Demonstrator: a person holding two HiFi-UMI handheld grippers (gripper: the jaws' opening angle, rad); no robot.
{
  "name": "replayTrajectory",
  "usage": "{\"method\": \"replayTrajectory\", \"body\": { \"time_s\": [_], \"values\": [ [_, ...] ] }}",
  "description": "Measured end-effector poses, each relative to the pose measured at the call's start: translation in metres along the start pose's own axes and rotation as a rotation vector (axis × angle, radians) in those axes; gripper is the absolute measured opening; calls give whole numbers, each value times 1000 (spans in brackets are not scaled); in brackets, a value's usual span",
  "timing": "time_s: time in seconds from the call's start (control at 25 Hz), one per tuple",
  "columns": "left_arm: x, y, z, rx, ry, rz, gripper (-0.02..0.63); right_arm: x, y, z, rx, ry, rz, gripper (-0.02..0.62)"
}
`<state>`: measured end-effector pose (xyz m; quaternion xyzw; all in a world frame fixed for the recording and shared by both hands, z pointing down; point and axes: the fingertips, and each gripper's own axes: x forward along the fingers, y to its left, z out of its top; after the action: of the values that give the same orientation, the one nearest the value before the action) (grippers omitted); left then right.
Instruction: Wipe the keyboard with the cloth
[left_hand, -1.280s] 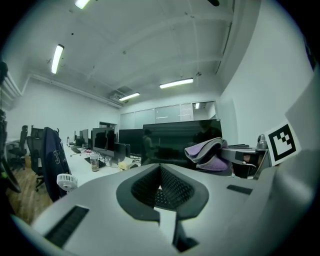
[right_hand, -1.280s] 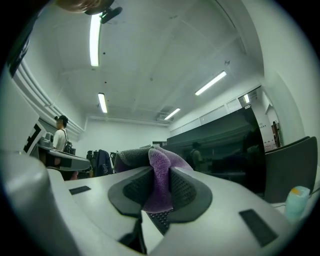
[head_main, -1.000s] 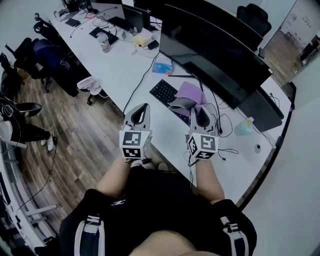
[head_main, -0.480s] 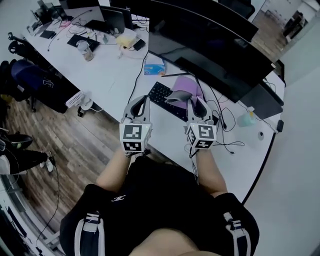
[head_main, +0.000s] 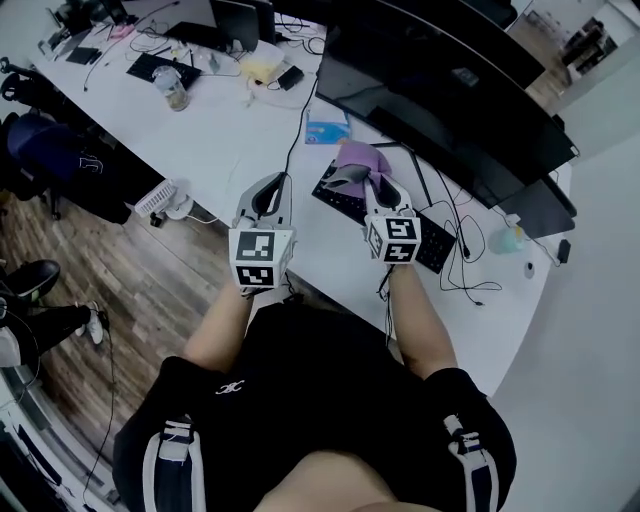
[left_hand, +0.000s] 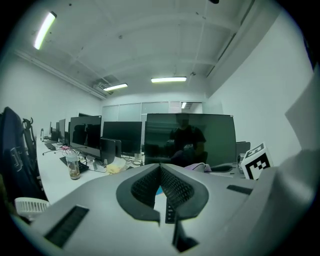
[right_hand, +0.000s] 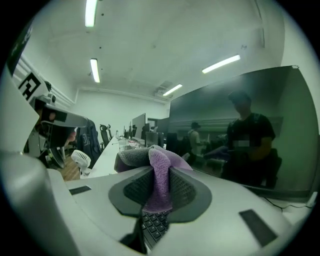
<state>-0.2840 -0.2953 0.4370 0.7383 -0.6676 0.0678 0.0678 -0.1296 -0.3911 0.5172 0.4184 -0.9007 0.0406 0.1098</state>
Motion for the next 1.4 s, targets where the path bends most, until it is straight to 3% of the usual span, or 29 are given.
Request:
{"method": "replayTrajectory", "body": {
  "time_s": [0.32,0.84,1.12,1.4],
  "values": [
    [-12,55,-15,-28,10,48,12,89,19,-73,-85,267,36,97],
    [-34,106,-35,-57,35,123,12,138,15,-153,-147,619,-27,97],
    [-33,122,-38,-63,34,130,12,149,22,-153,-177,625,2,98],
    [-34,127,-45,-43,52,112,12,164,17,-143,-277,598,-28,101]
  ]
}}
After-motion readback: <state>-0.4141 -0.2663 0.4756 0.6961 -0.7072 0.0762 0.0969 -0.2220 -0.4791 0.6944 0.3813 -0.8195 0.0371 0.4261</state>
